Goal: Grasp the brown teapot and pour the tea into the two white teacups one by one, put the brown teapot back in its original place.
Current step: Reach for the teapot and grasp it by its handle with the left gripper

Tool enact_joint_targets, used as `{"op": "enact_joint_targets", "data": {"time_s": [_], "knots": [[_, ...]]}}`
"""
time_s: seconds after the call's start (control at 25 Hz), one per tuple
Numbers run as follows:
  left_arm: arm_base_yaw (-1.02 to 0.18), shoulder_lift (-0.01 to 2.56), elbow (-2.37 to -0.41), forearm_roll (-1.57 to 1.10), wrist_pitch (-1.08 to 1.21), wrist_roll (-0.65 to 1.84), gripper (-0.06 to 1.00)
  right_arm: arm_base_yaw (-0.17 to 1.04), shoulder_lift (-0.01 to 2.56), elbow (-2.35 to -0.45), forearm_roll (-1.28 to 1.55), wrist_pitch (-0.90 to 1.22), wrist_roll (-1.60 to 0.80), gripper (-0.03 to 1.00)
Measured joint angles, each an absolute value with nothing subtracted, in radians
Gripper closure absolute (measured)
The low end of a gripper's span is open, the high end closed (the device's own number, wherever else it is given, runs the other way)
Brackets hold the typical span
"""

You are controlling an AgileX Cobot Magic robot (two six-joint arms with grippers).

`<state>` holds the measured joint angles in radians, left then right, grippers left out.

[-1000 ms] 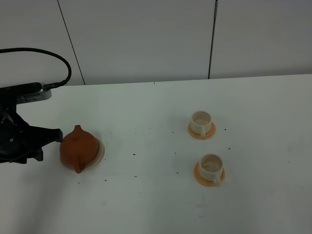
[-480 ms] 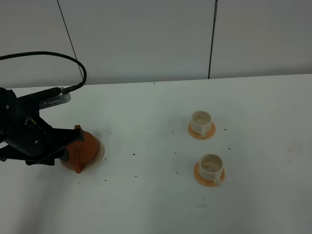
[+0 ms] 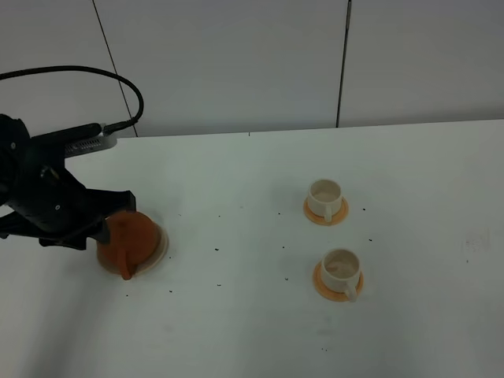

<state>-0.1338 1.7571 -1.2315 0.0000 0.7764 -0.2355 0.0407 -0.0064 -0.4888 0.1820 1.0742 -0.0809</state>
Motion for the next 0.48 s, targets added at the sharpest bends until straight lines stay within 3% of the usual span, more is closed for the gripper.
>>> {"op": "enact_joint_targets", "data": {"time_s": [0.24, 0.48], "knots": [[-0.134, 1.842, -1.409, -0.107, 1.013, -0.191, 0.57, 0.041, -0.006, -0.489, 0.182, 1.074, -0.081, 0.88], [-0.142, 1.847, -1.425, -0.193, 1.037, -0.119, 0.57, 0.041, -0.006, -0.489, 0.182, 1.074, -0.081, 0.88]]}}
